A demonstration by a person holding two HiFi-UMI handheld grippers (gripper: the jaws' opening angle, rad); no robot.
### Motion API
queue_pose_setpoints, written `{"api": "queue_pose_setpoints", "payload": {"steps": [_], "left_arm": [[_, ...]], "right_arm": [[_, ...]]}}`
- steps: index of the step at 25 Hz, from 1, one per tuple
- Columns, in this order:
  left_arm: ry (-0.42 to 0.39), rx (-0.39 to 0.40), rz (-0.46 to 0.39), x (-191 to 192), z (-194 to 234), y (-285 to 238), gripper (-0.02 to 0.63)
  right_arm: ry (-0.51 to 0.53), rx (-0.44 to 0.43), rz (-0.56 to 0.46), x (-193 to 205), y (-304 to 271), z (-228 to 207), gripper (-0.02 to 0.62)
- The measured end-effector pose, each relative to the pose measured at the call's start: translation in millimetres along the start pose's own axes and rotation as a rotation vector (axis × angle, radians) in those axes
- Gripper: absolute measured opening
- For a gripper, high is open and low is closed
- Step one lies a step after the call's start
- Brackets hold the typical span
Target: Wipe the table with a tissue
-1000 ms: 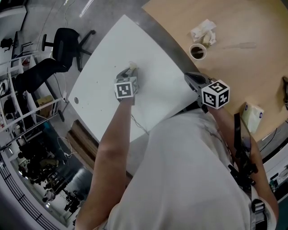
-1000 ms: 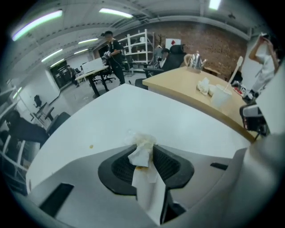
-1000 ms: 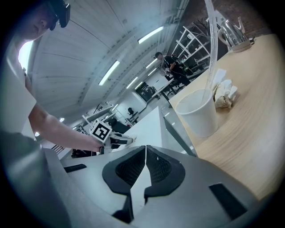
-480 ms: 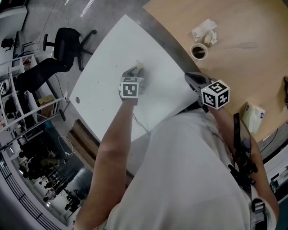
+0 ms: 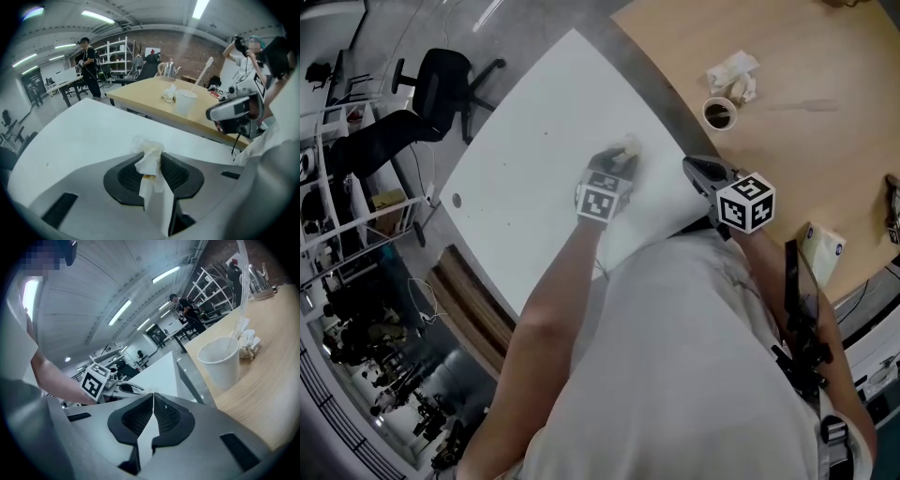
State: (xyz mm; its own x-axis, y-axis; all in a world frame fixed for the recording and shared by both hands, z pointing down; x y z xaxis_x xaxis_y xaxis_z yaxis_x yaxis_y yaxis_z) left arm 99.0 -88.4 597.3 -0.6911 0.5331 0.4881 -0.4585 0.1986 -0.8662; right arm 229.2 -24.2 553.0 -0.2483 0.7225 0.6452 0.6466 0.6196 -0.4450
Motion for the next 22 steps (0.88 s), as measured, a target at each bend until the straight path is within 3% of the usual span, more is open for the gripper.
{"api": "queue_pose_setpoints", "payload": {"steps": [9, 22], "left_arm": [[0.137, 0.033, -0.125, 15.1, -42.8, 33.1, 0.104], [0.372, -0.128, -0.171, 81.0, -4.9, 82.6, 0.106]], "right_arm": [[0.034, -0.036, 0.041, 2.4, -11.8, 11.0, 0.017], [0.126, -0.18, 0.165, 11.9, -58.9, 52.3, 0.017]]}}
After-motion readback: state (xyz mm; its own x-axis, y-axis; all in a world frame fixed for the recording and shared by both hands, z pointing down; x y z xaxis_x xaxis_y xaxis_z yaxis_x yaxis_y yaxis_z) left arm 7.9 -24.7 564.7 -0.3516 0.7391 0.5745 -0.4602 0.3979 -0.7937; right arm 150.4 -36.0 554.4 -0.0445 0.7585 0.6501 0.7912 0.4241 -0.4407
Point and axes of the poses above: the fingertips, and each gripper's own axes: y backward along the fingers, z to its left, x out of its underside, the point moved 2 cm from there along y, backward along the fingers, and after that the axes turned 5 degrees about z, right-handed, at the moved point
